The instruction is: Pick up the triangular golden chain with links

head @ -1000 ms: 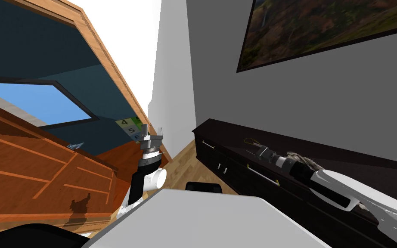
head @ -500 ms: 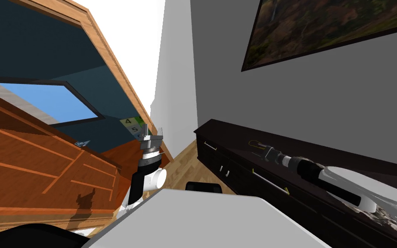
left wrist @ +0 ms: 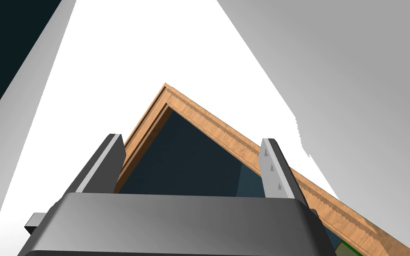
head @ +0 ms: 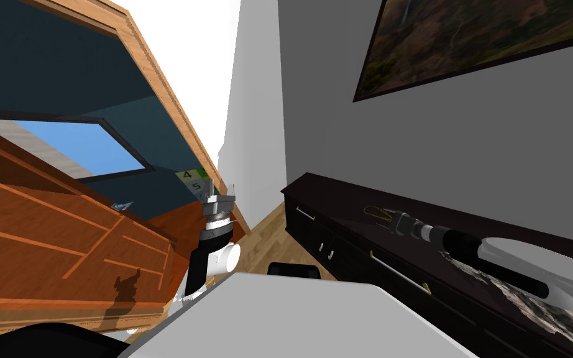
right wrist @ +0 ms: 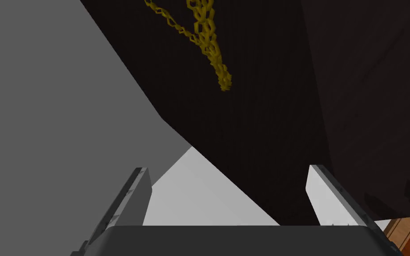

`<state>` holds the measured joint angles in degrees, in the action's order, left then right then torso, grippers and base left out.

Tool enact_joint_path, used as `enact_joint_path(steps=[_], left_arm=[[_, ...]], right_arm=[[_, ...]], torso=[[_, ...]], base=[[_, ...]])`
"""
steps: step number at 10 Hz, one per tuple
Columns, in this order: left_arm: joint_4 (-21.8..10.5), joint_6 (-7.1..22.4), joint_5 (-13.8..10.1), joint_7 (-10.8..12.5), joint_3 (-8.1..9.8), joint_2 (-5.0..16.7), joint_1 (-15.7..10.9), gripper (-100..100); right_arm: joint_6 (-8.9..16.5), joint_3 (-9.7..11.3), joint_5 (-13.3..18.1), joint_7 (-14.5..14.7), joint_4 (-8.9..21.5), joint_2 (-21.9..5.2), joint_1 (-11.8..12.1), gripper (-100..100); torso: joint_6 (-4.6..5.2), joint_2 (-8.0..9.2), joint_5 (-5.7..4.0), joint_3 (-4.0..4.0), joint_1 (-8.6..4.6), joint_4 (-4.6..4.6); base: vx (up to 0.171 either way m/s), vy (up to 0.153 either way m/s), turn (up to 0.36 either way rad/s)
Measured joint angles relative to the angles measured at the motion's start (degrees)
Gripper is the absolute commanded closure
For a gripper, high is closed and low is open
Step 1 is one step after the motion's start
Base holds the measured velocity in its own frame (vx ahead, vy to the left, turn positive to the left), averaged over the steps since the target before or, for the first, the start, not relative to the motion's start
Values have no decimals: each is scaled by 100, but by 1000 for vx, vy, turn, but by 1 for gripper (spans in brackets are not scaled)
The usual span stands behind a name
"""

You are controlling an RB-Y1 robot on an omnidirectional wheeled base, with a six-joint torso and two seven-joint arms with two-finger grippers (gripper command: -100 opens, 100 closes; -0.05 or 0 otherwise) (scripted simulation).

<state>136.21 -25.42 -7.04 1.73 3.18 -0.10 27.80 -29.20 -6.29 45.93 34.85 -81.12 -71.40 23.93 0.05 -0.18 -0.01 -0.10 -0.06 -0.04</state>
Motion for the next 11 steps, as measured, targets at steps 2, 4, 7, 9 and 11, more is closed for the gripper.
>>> enact_joint_path(steps=[2,4,7,9,11], left_arm=[[0,0,0,0,0,0,0,0],[0,0,0,0,0,0,0,0],[0,0,0,0,0,0,0,0],[0,0,0,0,0,0,0,0],[0,0,0,0,0,0,0,0]], right_arm=[[135,78,231,116,249,-238,63,-100],[305,227,439,193,439,-361,83,-100],[269,338,560,337,754,-378,65,0],[318,337,569,370,747,-301,107,-100],[331,339,570,379,745,-292,111,100]], torso=[[1,-6,-1,-3,-8,-1],[1,-3,-3,-2,-7,-1],[1,14,-2,8,0,3],[-1,7,-2,5,-4,2],[1,20,0,11,2,5]], base=[[88,-30,31],[62,-19,10],[25,-7,3],[53,-19,57],[0,0,0]])
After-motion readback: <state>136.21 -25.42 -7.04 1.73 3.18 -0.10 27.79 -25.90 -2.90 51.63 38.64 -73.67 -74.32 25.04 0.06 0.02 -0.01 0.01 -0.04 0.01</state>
